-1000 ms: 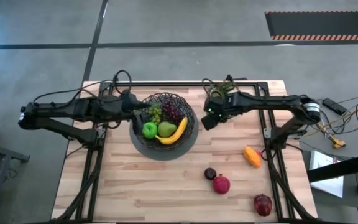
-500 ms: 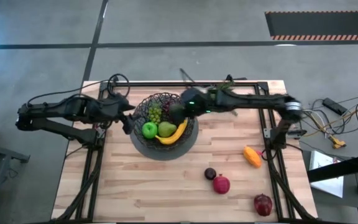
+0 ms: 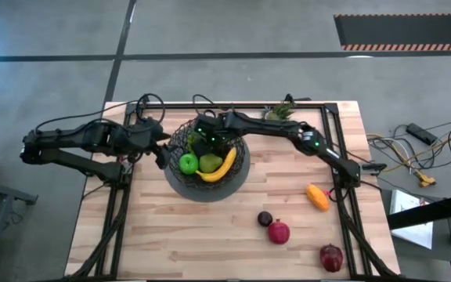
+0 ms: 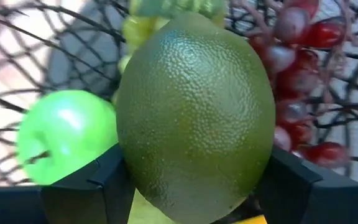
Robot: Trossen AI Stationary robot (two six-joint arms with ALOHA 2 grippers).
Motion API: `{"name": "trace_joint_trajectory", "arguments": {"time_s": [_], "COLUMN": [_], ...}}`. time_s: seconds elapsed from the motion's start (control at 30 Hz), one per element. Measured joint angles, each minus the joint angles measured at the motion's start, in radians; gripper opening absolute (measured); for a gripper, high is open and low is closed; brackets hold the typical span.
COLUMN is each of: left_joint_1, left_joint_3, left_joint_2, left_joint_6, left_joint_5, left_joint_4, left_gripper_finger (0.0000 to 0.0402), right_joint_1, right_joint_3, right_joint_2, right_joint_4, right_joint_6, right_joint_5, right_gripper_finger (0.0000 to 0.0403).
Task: Build produce basket
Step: Put the green lime into the basket, then put the mango into the basket
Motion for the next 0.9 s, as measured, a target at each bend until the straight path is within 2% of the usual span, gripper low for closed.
{"name": "trace_joint_trajectory", "arguments": {"time_s": [0.07,0.33,0.5,0.7,0.9], "left_joint_1": [0.000,-0.001,0.005,0.033,0.044], "left_joint_3": [0.000,-0.007,-0.006,-0.012,-0.013], "left_joint_2": [0.000,0.008,0.018,0.023,0.026], "left_joint_6": [0.000,-0.005,-0.108,-0.182,-0.149], "left_joint_5": [0.000,0.006,0.007,0.003,0.001], "left_joint_4": [0.009,0.013,-0.060,-0.187,-0.105], "left_gripper_finger": [0.0215,0.0215,0.0215,0.0215,0.0215], "right_joint_1": [0.000,-0.001,-0.001,0.003,0.052], "right_joint_3": [0.064,0.026,0.024,0.024,-0.002], "right_joint_2": [0.041,0.042,0.008,-0.108,-0.262], "right_joint_4": [-0.056,-0.045,-0.035,-0.087,-0.180], "right_joint_6": [-0.030,-0.069,-0.107,-0.185,-0.359], "right_joint_5": [0.011,0.017,0.047,0.102,0.126], "right_gripper_finger": [0.0259,0.0323,0.0351,0.0342,0.0328]}}
